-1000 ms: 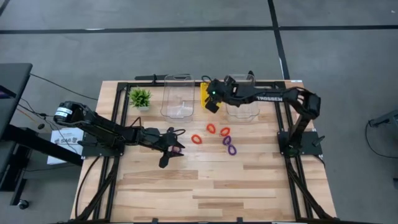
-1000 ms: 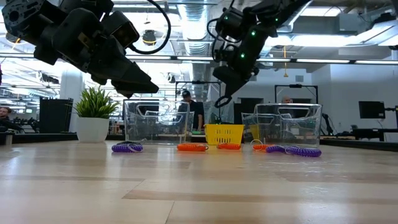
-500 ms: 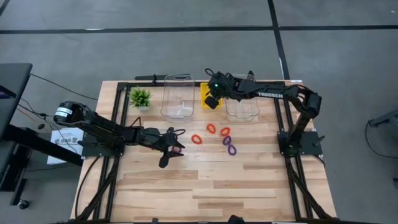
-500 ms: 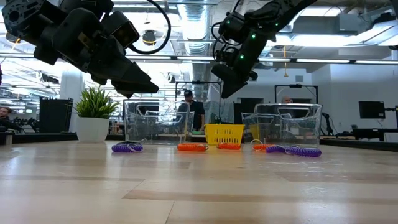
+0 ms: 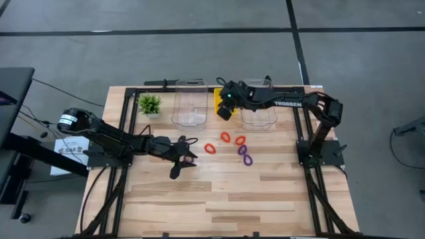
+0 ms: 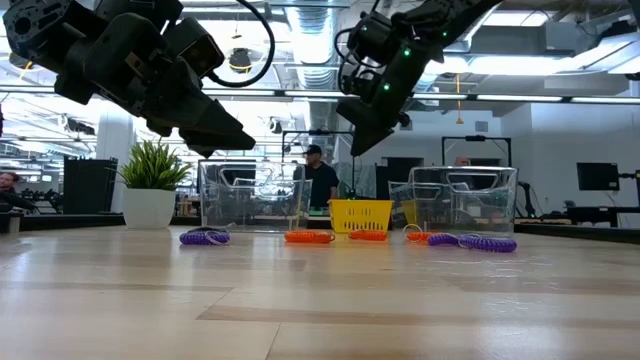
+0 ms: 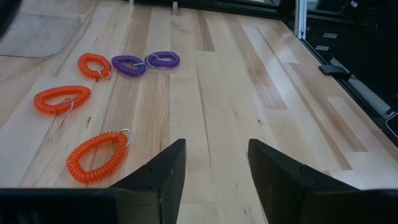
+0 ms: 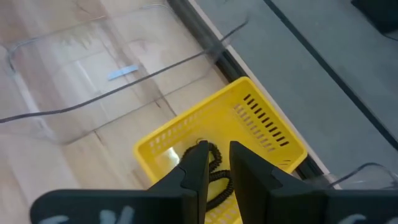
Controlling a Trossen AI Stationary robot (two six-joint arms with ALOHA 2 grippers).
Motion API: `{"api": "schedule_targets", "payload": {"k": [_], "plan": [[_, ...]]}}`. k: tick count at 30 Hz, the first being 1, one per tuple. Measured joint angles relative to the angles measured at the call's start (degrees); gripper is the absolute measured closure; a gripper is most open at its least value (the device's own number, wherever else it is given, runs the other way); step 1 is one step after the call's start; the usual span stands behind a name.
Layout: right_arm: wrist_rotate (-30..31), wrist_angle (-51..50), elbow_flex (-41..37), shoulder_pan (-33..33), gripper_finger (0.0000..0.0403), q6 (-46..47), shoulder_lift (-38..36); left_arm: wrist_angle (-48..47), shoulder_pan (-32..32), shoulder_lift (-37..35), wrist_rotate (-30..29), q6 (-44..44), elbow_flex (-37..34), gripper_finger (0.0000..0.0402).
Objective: Sort spring keychains
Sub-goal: Put the black spring keychain into the yellow bin
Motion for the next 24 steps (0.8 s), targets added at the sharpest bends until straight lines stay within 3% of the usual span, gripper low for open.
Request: {"api": "schedule_targets", "payload": {"k": [10, 20, 24], "plan": [[0.2, -1.6, 0.0, 7.3, 0.0371, 0.9, -3.6, 0.0, 0.0, 0.0, 0.0, 0.0, 0.0, 0.023], [0.3, -1.5, -0.3, 22.8, 0.04, 3.6, -3.8, 0.0, 0.0, 0.0, 0.0, 0.0, 0.0, 0.023], [5.4, 2.6, -4.1, 29.0, 0.0402, 5.6, -3.8, 0.0, 0.0, 0.0, 0.0, 0.0, 0.0, 0.023]]}}
